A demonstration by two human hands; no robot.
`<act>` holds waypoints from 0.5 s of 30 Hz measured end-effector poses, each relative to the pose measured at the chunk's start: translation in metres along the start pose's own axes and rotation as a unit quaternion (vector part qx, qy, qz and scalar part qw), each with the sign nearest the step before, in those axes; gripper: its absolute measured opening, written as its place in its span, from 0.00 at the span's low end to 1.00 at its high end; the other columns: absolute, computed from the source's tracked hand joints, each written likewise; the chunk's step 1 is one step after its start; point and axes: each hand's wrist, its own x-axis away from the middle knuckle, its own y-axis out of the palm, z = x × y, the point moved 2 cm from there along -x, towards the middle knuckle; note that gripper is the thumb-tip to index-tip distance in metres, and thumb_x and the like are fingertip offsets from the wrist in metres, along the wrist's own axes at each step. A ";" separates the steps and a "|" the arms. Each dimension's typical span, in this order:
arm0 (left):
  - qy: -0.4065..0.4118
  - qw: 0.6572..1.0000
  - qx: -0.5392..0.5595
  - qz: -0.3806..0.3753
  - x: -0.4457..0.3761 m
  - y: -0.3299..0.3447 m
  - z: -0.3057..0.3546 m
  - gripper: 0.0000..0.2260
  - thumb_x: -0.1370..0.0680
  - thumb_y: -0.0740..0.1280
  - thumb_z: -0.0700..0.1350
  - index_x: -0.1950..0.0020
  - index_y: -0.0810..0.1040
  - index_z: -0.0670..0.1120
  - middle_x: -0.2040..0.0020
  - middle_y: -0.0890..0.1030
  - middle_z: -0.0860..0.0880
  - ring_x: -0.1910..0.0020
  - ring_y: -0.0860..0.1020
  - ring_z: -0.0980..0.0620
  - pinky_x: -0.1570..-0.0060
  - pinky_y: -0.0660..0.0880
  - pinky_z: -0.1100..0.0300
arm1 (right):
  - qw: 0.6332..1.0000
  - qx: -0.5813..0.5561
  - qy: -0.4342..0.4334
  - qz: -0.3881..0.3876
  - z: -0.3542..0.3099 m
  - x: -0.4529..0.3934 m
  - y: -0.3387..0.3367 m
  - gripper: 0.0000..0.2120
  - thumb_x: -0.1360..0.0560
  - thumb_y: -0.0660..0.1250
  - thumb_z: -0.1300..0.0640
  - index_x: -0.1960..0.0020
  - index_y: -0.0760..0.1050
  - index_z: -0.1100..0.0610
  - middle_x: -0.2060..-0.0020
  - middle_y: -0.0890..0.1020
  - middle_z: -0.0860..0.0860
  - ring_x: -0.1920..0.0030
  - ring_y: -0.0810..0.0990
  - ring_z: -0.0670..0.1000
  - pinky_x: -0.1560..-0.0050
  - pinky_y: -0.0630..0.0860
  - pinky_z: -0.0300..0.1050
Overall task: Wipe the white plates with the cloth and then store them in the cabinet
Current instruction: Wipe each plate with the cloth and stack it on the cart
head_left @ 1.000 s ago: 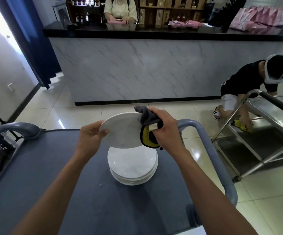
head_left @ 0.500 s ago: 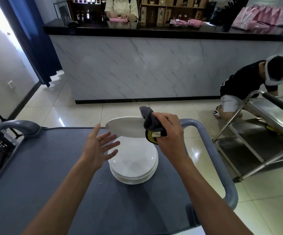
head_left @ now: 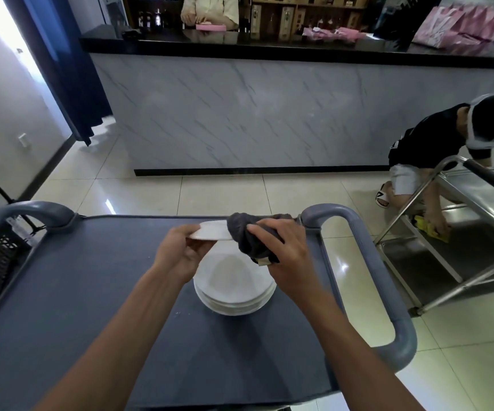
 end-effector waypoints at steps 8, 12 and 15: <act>0.090 0.992 -0.084 -0.022 -0.002 -0.011 0.002 0.16 0.20 0.61 0.30 0.32 0.73 0.35 0.39 0.81 0.37 0.44 0.81 0.39 0.61 0.83 0.52 | 0.989 -0.062 0.087 -0.107 -0.007 0.014 -0.002 0.29 0.35 0.64 0.71 0.35 0.79 0.59 0.40 0.79 0.57 0.41 0.78 0.62 0.45 0.74 0.63; 0.126 0.986 -0.097 -0.042 -0.003 -0.014 0.003 0.15 0.21 0.63 0.30 0.36 0.76 0.39 0.42 0.83 0.38 0.49 0.83 0.41 0.58 0.83 0.49 | 0.965 -0.129 0.178 -0.144 -0.007 0.016 0.006 0.38 0.40 0.61 0.78 0.32 0.76 0.58 0.37 0.77 0.55 0.37 0.75 0.59 0.38 0.73 0.61; 0.143 0.982 -0.112 -0.056 -0.005 -0.017 0.001 0.16 0.22 0.64 0.30 0.37 0.78 0.42 0.43 0.84 0.40 0.49 0.83 0.41 0.53 0.83 0.45 | 0.957 -0.149 0.204 -0.146 -0.007 0.015 0.012 0.40 0.40 0.61 0.80 0.31 0.76 0.57 0.36 0.77 0.53 0.37 0.74 0.56 0.36 0.73 0.57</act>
